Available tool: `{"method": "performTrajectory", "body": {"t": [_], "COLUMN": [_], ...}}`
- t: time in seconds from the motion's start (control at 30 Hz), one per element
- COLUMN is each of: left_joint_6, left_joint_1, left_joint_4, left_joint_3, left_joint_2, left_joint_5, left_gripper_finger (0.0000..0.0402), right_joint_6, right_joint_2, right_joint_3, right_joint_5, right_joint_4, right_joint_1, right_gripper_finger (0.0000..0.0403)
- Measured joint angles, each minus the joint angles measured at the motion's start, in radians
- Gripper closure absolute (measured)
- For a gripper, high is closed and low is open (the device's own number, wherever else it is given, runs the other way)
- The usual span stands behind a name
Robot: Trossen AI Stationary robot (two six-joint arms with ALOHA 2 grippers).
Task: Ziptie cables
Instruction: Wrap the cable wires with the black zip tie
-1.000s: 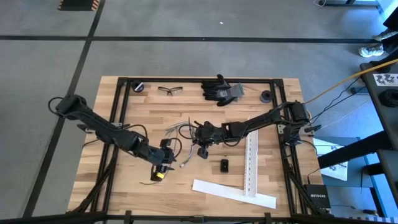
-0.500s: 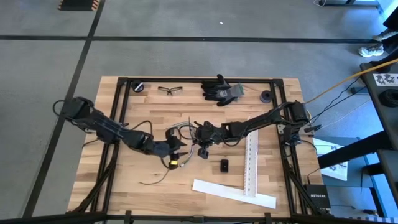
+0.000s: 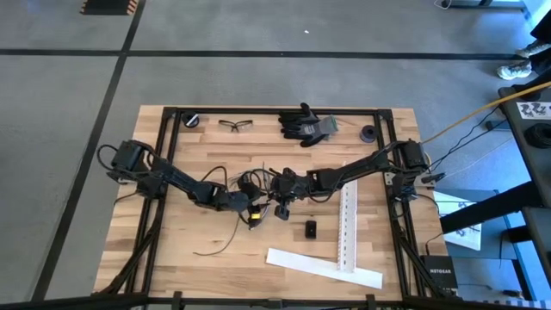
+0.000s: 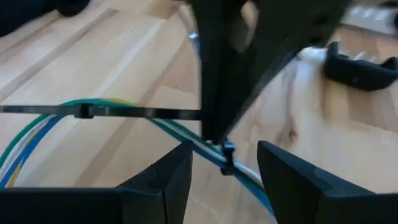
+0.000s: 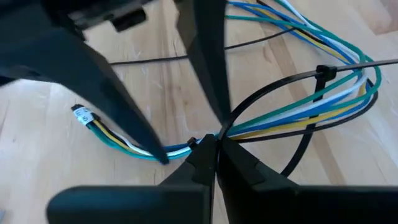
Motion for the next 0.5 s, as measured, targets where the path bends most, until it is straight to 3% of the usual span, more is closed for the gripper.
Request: {"method": "performTrajectory", "body": {"t": [0.27,0.33,0.5], "left_joint_6": [0.006,0.03,0.041], "left_joint_1": [0.046,0.048,0.029], "left_joint_4": [0.072,0.058,-0.06], "left_joint_3": [0.001,0.001,0.023], "left_joint_2": [0.093,0.096,0.09], "left_joint_5": [-0.001,0.0,0.021], "left_gripper_finger": [0.0244,0.0272,0.0385], "right_joint_6": [0.0,-0.002,-0.021], "right_joint_2": [0.0,0.0,0.0], "right_joint_3": [0.0,0.0,0.0], "right_joint_5": [0.0,0.001,0.0], "right_joint_4": [0.002,0.001,-0.004], "right_joint_1": [0.0,0.0,0.0], "right_gripper_finger": [0.0403,0.0403,0.0403]}}
